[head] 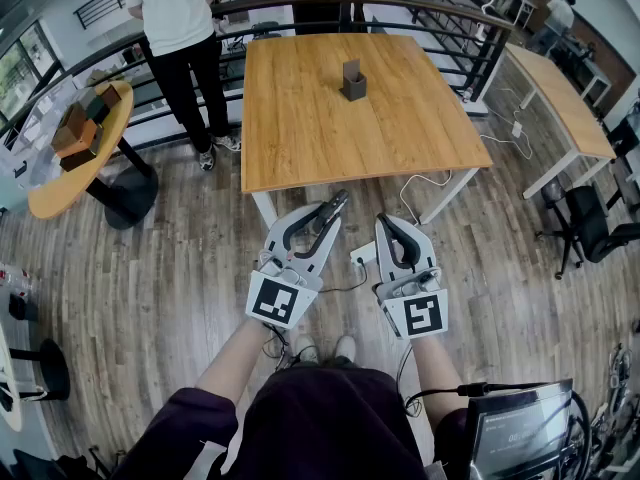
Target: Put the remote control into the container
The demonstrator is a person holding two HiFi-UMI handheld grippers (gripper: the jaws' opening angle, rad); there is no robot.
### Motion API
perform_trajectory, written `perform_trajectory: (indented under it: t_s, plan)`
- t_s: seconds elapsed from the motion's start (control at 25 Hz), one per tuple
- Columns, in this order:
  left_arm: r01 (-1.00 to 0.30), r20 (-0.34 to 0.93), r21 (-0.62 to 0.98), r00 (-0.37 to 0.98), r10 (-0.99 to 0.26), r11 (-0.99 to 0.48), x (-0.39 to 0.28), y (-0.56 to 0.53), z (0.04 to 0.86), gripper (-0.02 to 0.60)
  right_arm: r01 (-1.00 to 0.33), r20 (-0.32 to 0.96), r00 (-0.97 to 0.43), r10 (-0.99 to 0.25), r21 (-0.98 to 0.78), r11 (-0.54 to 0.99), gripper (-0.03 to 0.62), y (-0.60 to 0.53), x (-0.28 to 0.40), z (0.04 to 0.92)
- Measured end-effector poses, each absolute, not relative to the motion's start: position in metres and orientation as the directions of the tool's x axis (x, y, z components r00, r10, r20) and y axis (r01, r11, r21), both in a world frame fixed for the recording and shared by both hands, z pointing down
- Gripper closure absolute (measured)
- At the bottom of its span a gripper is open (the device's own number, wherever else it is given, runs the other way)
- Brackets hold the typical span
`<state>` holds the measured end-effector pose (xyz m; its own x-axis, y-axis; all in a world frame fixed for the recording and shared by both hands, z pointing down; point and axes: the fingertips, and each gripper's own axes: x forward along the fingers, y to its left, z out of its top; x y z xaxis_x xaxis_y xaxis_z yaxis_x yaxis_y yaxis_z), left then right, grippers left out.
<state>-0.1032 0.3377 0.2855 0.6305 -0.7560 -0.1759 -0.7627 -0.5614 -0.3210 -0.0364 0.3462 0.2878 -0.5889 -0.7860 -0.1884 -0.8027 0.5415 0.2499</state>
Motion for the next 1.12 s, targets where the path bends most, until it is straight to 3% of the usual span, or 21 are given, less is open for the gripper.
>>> perform_trajectory:
  t_s: [0.6,1.12]
  plan:
    - [-0.722,-0.147,-0.366,0.667,-0.730,-0.587,-0.129,0.307,0.289,0.488,-0.825,-0.173,-0.550,-0.817,0.263,0.500,0.577,0.312,-0.061,0.289]
    - [-0.724,-0.119,-0.361,0.661,-0.741,-0.588,-0.082,0.187,0.303,0.488,-0.827,-0.202,-0.558,-0.805,0.222,0.517,0.577,0.189,-0.019,0.297]
